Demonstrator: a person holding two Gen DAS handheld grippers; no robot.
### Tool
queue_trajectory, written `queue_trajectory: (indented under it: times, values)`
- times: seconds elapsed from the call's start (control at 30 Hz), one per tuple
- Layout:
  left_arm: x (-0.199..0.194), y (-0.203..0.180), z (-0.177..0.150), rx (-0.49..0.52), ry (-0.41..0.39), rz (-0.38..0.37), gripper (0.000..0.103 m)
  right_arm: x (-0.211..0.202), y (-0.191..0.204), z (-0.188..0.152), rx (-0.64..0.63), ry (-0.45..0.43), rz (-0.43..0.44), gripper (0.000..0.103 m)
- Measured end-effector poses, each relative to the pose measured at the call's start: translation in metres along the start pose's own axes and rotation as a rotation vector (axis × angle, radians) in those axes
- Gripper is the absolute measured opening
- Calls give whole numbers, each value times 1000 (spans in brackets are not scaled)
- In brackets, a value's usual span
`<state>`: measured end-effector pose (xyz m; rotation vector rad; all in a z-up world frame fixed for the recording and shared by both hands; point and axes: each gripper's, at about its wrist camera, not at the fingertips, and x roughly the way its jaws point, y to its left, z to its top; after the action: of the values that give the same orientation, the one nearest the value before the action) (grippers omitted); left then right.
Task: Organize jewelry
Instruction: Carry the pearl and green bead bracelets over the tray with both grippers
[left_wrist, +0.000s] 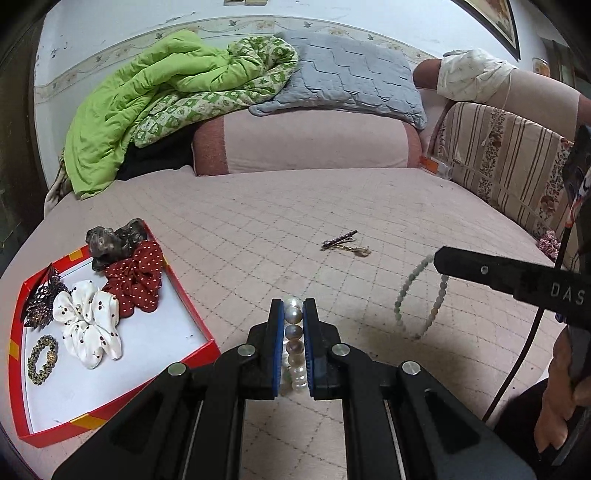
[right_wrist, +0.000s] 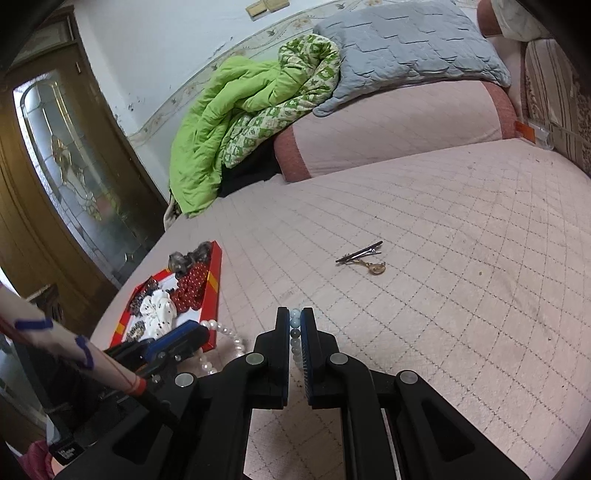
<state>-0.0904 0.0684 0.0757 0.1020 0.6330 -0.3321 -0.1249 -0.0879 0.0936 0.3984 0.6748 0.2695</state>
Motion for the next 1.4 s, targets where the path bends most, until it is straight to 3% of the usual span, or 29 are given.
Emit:
queue_trajectory:
  times: [0.7,0.9,1.4]
  values:
    - [-36,41,4,-78,-71,45,10,3,26,-12,-87,35,-80,6]
    - [-49,67,1,-130,-89,68,10,4,40,-7,-46,48,-37,7]
    - [-75,147,-15,-276,-105,151,10,38,140,5,-167,83,104,7]
